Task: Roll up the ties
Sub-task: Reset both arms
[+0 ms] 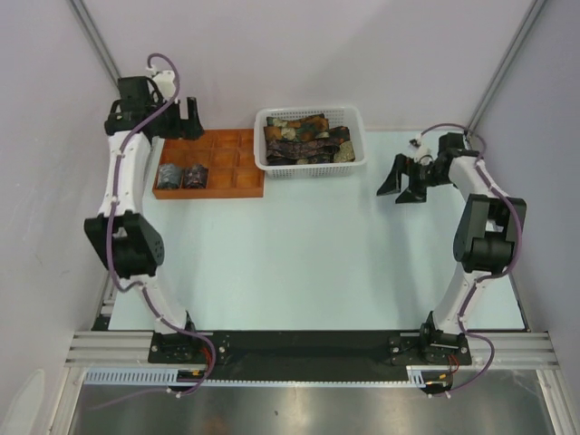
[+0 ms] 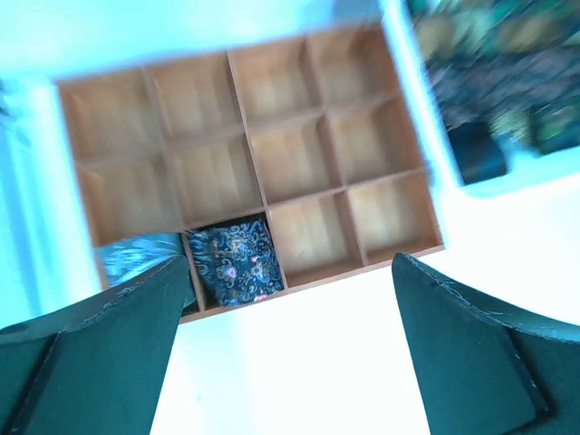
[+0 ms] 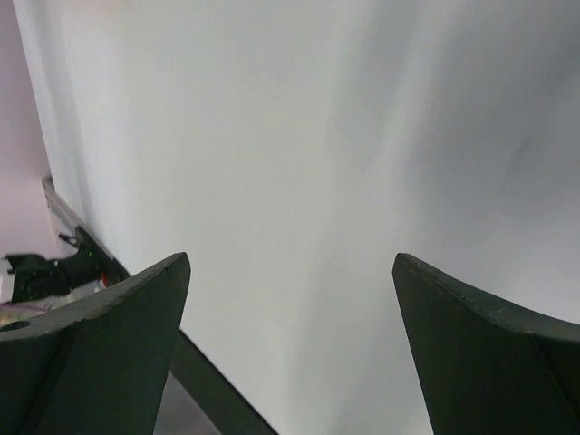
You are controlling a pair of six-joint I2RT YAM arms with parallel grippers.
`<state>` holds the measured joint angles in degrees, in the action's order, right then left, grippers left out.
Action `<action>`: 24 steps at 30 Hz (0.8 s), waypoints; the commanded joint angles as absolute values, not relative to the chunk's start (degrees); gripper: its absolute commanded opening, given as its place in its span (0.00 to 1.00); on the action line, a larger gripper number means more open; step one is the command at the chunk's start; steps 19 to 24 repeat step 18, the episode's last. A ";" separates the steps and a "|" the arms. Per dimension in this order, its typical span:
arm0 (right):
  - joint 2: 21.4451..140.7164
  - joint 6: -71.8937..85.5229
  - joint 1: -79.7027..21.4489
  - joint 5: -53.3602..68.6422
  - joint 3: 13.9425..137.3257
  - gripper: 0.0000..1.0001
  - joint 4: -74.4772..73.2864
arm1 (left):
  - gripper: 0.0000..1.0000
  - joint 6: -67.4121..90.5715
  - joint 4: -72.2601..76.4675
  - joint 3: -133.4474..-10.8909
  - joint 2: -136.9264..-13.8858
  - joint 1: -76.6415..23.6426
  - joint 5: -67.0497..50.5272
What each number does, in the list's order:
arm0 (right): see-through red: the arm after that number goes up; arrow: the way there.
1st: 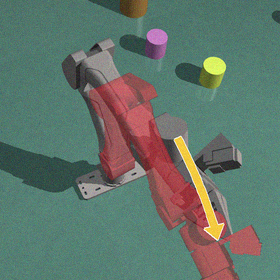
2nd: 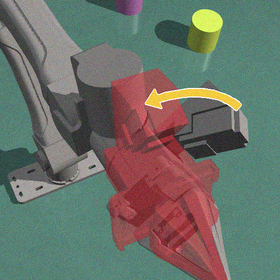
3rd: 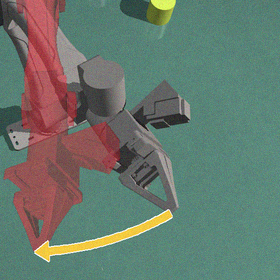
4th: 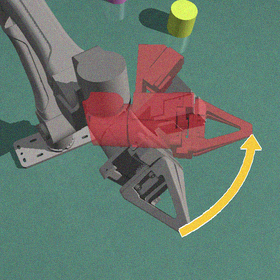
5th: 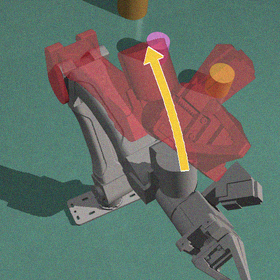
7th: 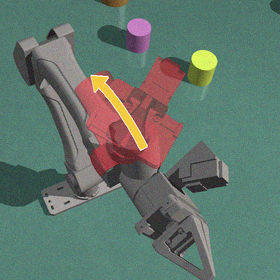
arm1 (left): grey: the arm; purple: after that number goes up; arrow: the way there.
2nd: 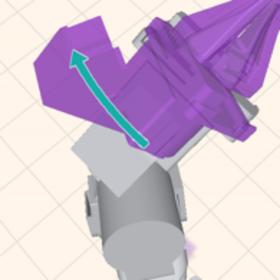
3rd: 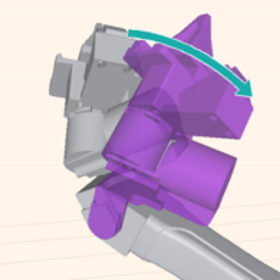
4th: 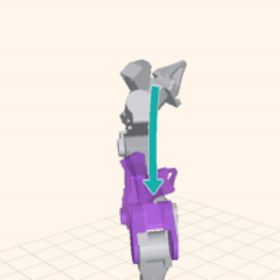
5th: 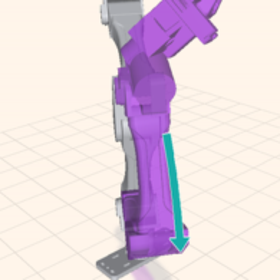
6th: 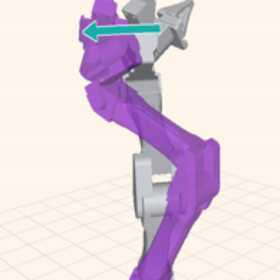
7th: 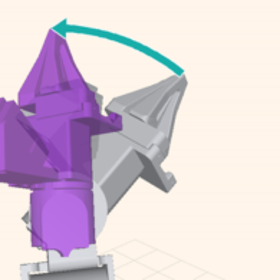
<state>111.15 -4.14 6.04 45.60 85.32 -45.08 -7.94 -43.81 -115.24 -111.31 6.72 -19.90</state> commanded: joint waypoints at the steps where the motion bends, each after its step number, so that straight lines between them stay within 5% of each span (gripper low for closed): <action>1: 105.83 -6.68 9.22 44.83 90.96 1.00 -45.52 | 0.99 -10.19 -45.53 -111.55 -101.70 5.71 -21.27; 14: 90.45 -14.49 8.97 37.18 72.62 1.00 -45.88 | 0.99 -13.27 -37.36 -69.73 -73.84 2.46 -21.09; 24: 87.45 -19.76 6.25 32.88 71.01 1.00 -47.02 | 1.00 -14.50 -35.68 -65.13 -69.18 1.67 -19.52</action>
